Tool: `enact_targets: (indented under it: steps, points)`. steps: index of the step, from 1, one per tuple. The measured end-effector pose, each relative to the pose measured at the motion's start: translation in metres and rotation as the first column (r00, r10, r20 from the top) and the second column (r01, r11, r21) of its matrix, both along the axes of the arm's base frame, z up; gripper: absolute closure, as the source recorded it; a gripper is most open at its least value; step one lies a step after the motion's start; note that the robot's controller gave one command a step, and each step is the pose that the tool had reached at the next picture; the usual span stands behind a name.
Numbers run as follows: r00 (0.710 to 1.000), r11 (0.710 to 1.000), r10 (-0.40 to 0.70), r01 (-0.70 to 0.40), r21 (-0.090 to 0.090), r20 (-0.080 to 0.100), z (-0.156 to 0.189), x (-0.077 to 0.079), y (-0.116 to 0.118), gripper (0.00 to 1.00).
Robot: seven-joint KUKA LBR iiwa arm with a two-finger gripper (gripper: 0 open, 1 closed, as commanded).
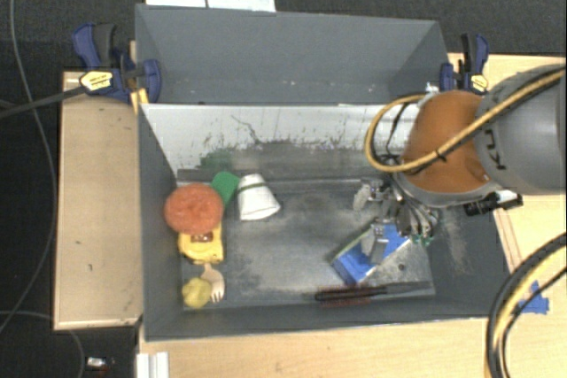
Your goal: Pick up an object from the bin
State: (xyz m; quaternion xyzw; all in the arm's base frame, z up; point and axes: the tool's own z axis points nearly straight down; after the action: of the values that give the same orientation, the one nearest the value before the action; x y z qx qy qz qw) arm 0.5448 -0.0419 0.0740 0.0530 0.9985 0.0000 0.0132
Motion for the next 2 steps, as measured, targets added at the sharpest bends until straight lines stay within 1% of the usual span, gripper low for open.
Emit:
enact_targets:
  steps: [1,2]
  points:
    - [1.000,1.000,0.001,-0.001,0.000,0.000,-0.0001,-0.0002,0.0000,0.00]
    - [1.000,1.000,0.019,-0.019,-0.001,0.002,-0.0002,-0.0052,-0.0016,0.00]
